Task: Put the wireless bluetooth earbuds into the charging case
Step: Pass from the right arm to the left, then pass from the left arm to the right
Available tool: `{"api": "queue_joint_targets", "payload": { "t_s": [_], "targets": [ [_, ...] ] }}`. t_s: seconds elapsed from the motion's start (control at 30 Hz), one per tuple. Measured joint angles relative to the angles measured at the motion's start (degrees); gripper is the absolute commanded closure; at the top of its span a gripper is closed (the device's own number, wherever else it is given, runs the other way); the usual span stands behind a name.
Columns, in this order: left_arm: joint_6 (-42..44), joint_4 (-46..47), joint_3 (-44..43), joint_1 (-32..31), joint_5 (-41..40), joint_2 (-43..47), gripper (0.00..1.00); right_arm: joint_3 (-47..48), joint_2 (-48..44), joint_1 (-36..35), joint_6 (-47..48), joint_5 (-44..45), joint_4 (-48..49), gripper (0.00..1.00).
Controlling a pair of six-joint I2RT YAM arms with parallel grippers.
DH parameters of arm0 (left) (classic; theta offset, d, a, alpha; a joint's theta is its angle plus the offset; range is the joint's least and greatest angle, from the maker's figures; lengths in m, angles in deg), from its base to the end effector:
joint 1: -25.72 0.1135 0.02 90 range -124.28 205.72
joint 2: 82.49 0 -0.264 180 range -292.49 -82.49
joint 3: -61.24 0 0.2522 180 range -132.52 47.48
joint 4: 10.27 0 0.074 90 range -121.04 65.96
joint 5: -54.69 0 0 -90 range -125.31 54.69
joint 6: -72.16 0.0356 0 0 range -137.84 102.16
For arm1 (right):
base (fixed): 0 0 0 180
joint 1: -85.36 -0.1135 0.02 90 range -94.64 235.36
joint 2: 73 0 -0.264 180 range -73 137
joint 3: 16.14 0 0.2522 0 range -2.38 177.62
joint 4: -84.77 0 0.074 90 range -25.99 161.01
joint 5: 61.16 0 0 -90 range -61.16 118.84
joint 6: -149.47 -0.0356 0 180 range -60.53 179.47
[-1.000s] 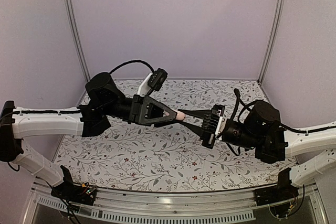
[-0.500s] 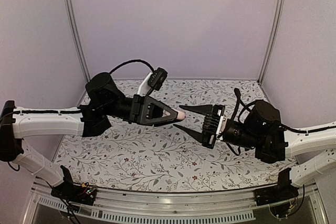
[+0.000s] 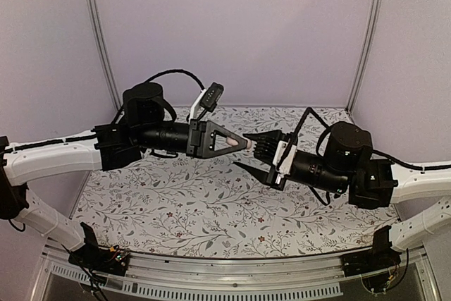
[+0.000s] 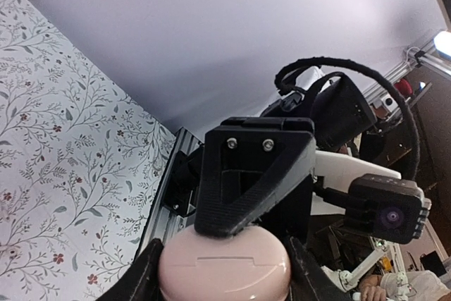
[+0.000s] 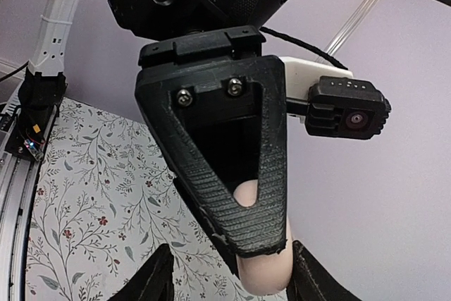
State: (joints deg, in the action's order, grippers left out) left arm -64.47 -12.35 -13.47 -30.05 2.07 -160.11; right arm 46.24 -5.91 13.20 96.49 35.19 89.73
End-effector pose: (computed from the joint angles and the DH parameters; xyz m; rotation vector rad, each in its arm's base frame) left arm 0.1605 -0.2744 0.3497 0.7520 1.8806 -1.7918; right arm 0.0889 0.2634 0.3364 -1.2349 0.9858 0.3949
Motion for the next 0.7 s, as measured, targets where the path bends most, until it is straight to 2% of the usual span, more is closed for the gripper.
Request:
{"api": "queue_joint_targets", "payload": {
  "t_s": [0.23,0.47,0.7],
  "targets": [
    [2.03,-7.43,-1.01,0.00,-3.69,-0.31,0.74,1.99,0.46,-0.98,0.22,6.10,-7.87,0.58],
    [2.54,-10.56,-1.92,0.00,-5.25,-0.81,0.75,4.28,2.86,-1.40,1.07,9.73,-10.32,0.71],
    [2.80,-11.74,-2.08,0.00,-5.75,-1.60,0.75,4.35,3.52,-1.40,1.40,11.61,-10.99,0.76]
  ]
}}
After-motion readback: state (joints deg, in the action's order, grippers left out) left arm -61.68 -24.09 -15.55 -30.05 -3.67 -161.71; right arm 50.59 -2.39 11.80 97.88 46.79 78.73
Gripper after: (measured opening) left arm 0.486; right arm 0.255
